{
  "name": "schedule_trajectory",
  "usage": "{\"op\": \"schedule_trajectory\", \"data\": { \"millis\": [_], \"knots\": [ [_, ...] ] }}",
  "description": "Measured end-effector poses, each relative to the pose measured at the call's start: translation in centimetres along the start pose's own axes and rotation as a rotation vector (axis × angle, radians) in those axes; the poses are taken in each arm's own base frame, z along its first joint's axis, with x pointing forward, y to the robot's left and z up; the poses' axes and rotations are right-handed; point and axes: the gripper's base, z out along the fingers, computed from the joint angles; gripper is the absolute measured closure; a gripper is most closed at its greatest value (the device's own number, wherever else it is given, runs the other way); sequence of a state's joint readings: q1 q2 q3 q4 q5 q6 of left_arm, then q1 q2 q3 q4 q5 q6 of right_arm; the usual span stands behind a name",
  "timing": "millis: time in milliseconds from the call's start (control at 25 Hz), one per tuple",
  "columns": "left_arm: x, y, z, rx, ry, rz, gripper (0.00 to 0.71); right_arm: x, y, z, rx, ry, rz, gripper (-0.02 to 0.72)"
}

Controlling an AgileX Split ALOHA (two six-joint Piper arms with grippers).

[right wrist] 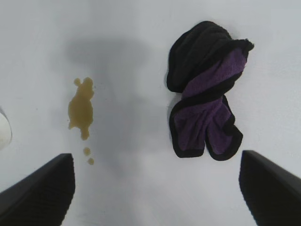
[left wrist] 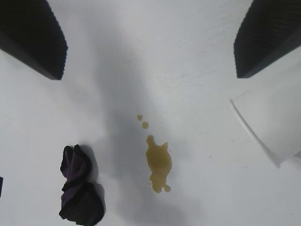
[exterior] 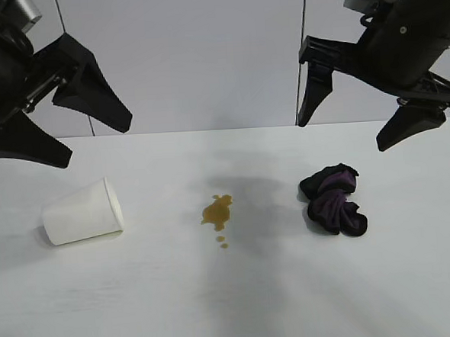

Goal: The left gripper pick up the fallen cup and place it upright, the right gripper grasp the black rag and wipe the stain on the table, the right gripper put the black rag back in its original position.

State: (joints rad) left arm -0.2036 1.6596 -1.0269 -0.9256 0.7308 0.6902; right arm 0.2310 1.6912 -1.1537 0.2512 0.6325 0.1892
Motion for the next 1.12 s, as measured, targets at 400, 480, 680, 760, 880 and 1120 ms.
{"op": "schedule_trajectory", "data": {
  "millis": [400, 480, 680, 760, 880, 1120],
  "knots": [
    [0.0, 0.0, 0.0, 0.0, 0.0, 0.0, 0.017, 0.0, 0.0, 0.0, 0.0, 0.0, 0.0, 0.051],
    [0.0, 0.0, 0.0, 0.0, 0.0, 0.0, 0.017, 0.0, 0.0, 0.0, 0.0, 0.0, 0.0, 0.051],
    [-0.02, 0.01, 0.0, -0.001, -0.002, -0.001, 0.017, 0.0, 0.0, 0.0, 0.0, 0.0, 0.0, 0.051],
    [-0.05, 0.03, 0.0, -0.003, -0.005, -0.001, 0.017, 0.0, 0.0, 0.0, 0.0, 0.0, 0.0, 0.051],
    [0.03, 0.06, 0.0, -0.007, 0.003, 0.008, 0.017, 0.0, 0.0, 0.0, 0.0, 0.0, 0.0, 0.051],
    [0.11, -0.03, -0.07, -0.001, 0.025, 0.08, 0.017, 0.0, 0.0, 0.0, 0.0, 0.0, 0.0, 0.051]
  ]
}}
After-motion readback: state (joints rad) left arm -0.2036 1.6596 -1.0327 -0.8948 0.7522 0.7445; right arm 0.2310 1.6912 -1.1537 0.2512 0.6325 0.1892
